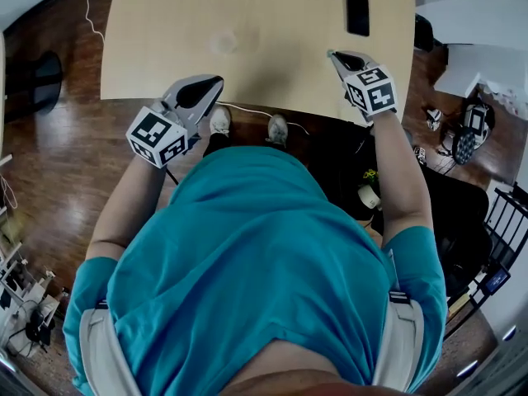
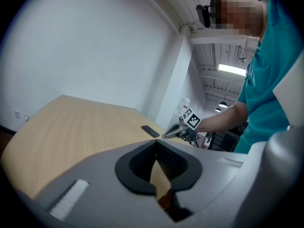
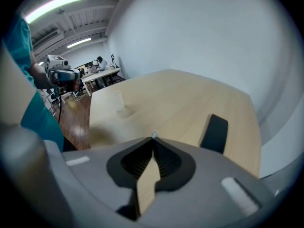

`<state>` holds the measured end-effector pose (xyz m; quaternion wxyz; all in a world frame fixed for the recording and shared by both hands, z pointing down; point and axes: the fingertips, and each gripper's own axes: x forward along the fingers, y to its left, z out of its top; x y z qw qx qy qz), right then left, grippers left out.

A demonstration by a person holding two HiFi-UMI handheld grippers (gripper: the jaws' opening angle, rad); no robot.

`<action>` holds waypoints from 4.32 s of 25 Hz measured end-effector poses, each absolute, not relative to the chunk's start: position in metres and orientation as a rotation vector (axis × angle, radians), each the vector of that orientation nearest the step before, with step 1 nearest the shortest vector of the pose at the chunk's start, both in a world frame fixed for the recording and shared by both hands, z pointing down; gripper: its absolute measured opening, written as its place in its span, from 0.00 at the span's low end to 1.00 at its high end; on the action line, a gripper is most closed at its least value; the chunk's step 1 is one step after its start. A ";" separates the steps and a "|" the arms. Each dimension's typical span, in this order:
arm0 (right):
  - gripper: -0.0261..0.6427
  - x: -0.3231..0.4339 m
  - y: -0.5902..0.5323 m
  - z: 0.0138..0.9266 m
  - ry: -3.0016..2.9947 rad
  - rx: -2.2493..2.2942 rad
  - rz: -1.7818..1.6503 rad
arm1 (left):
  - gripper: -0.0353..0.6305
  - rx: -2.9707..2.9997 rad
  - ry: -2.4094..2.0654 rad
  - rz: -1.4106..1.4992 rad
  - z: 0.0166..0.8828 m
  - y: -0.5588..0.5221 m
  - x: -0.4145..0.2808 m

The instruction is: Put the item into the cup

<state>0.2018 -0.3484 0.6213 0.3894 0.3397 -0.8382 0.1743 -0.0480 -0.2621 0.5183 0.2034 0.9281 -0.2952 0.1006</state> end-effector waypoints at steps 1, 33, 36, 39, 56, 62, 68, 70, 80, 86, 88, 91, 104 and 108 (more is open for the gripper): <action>0.06 0.191 -0.350 0.608 -2.157 0.847 0.414 | 0.06 2.586 -0.835 0.274 0.518 -0.263 -0.051; 0.06 -0.067 -0.354 0.600 -2.146 0.282 0.042 | 0.06 2.446 -1.070 0.120 0.538 -0.241 -0.169; 0.06 -0.068 -0.357 0.609 -2.117 0.280 0.042 | 0.06 2.451 -1.057 0.124 0.539 -0.238 -0.170; 0.06 -0.070 -0.360 0.616 -2.098 0.281 0.044 | 0.06 2.441 -1.060 0.119 0.540 -0.238 -0.174; 0.23 -0.071 -0.354 0.615 -2.098 0.246 0.069 | 0.06 2.425 -1.072 0.104 0.543 -0.239 -0.175; 0.22 -0.070 -0.357 0.606 -2.111 0.267 0.068 | 0.06 2.435 -1.064 0.097 0.538 -0.245 -0.174; 0.16 -0.063 -0.343 0.581 -2.195 0.352 0.112 | 0.06 2.471 -1.036 0.080 0.524 -0.247 -0.174; 0.09 -0.062 -0.338 0.568 -2.244 0.390 0.108 | 0.06 2.493 -1.010 0.072 0.516 -0.250 -0.176; 0.05 -0.043 -0.322 0.497 -2.403 0.753 0.128 | 0.06 2.642 -0.829 0.060 0.474 -0.260 -0.188; 0.04 -0.018 -0.312 0.456 -2.451 1.004 0.166 | 0.06 2.694 -0.735 0.035 0.460 -0.267 -0.188; 0.04 0.001 -0.307 0.443 -2.463 1.088 0.175 | 0.06 2.694 -0.726 0.029 0.453 -0.270 -0.181; 0.04 0.036 -0.297 0.421 -2.517 1.228 0.213 | 0.06 2.712 -0.742 0.047 0.444 -0.268 -0.165; 0.04 0.174 -0.162 0.398 -2.664 1.318 0.218 | 0.06 2.763 -0.895 0.006 0.402 -0.147 -0.057; 0.04 0.195 -0.108 0.396 -2.698 1.207 0.158 | 0.06 2.744 -0.984 -0.023 0.397 -0.080 -0.031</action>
